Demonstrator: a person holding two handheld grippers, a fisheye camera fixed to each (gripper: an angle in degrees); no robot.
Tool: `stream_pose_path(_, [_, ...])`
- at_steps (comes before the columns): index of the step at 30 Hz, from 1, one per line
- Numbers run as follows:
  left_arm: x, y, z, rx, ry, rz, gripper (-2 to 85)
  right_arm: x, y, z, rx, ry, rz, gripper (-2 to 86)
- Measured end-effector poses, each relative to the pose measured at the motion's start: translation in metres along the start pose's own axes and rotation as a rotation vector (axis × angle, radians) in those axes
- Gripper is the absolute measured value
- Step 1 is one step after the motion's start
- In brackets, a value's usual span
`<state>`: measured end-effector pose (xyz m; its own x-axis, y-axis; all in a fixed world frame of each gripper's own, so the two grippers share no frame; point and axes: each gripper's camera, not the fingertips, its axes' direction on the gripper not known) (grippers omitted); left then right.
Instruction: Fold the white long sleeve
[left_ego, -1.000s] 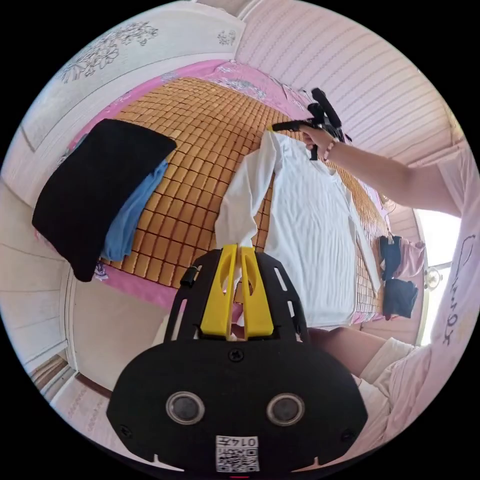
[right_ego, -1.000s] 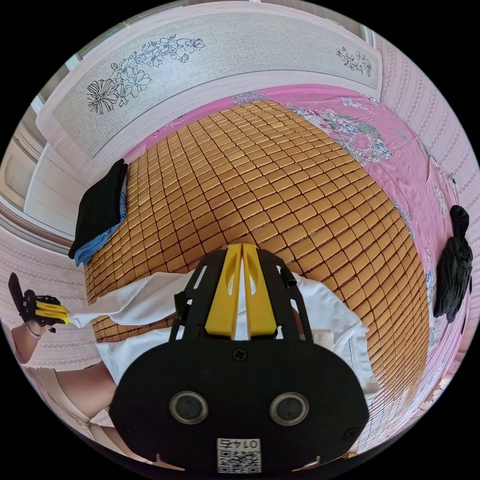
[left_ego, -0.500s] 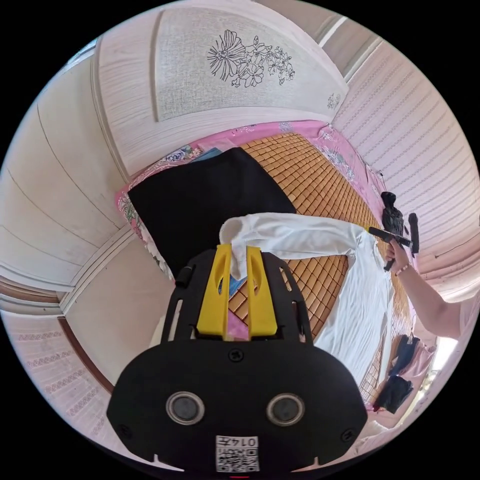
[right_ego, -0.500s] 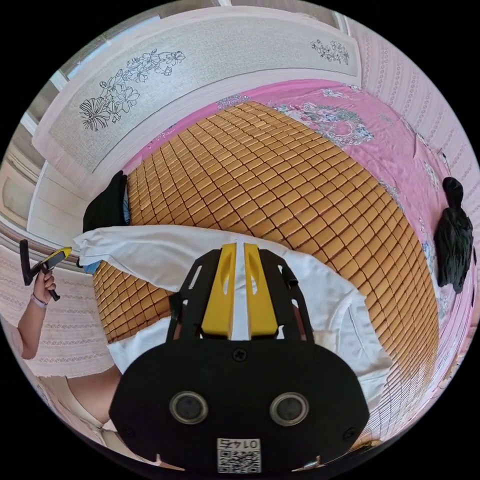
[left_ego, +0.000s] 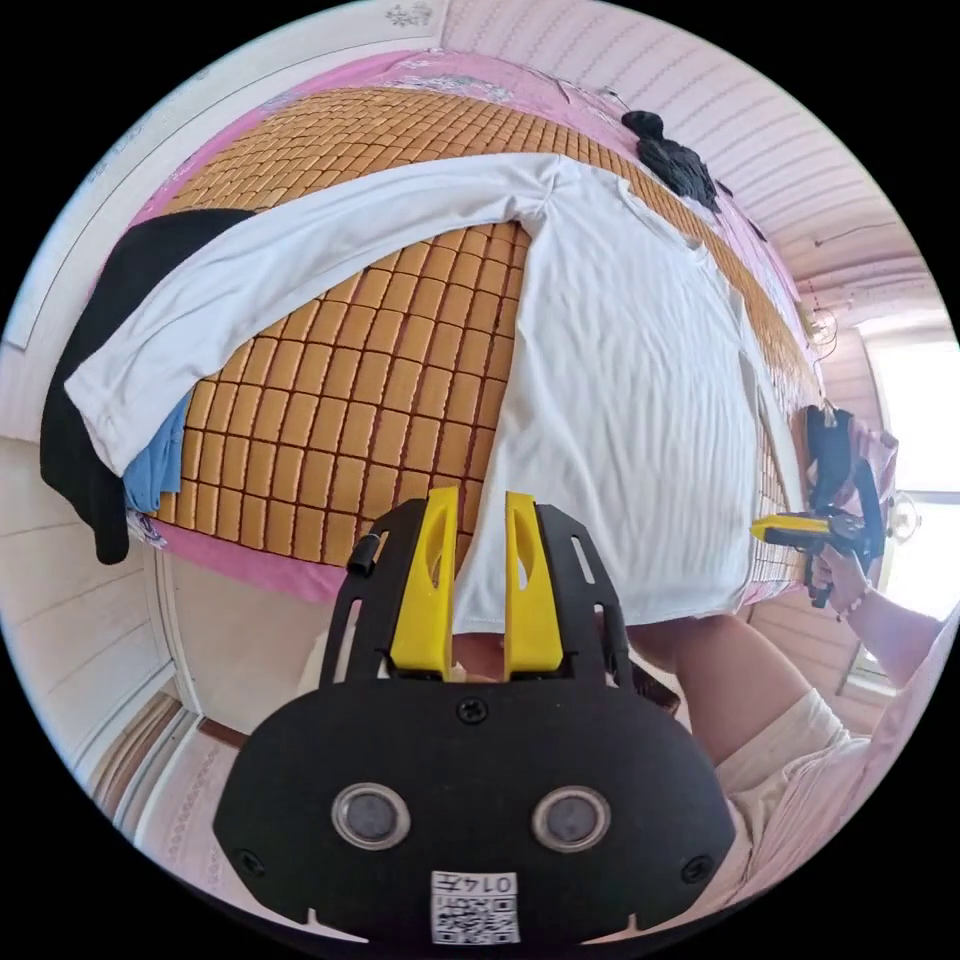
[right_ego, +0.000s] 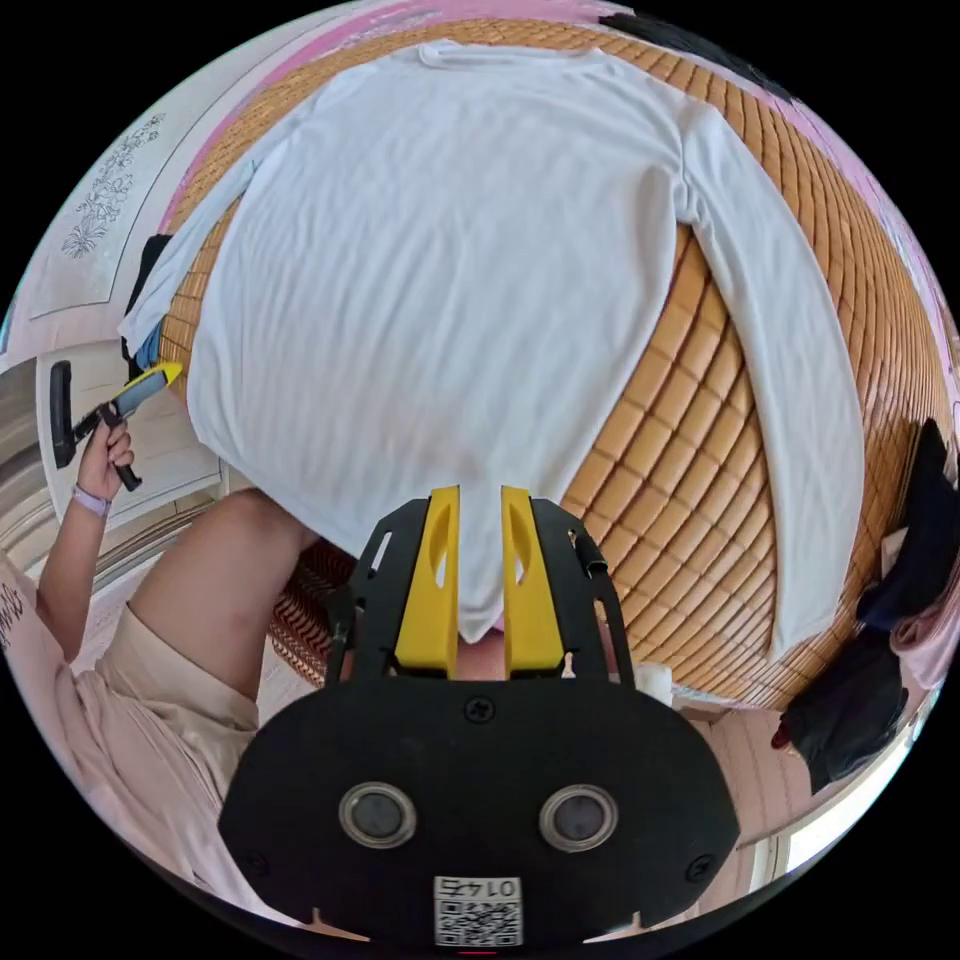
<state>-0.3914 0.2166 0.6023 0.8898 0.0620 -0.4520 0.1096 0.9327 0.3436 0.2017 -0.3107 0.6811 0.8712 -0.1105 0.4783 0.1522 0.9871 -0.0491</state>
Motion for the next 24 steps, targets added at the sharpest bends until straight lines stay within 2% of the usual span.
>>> stream_pose_path(3, [0.017,0.000,0.009,-0.063,-0.077,0.029,8.5,0.003,0.045,0.016,-0.031,-0.051,0.045,7.7])
stream_pose_path(8, [0.030,0.001,0.029,-0.132,-0.183,0.067,9.0,0.000,0.066,0.015,0.067,-0.082,0.037,4.6])
stream_pose_path(12, [0.036,0.000,0.034,-0.134,-0.159,0.133,6.6,-0.009,0.083,0.015,0.120,-0.067,-0.019,2.3])
stream_pose_path(18, [0.032,0.008,0.038,-0.117,-0.163,0.167,6.2,-0.026,0.102,0.019,0.154,-0.046,-0.051,1.2])
stream_pose_path(24, [0.026,0.038,0.039,0.028,-0.197,0.201,5.7,-0.043,0.131,0.028,0.248,-0.023,-0.062,0.8])
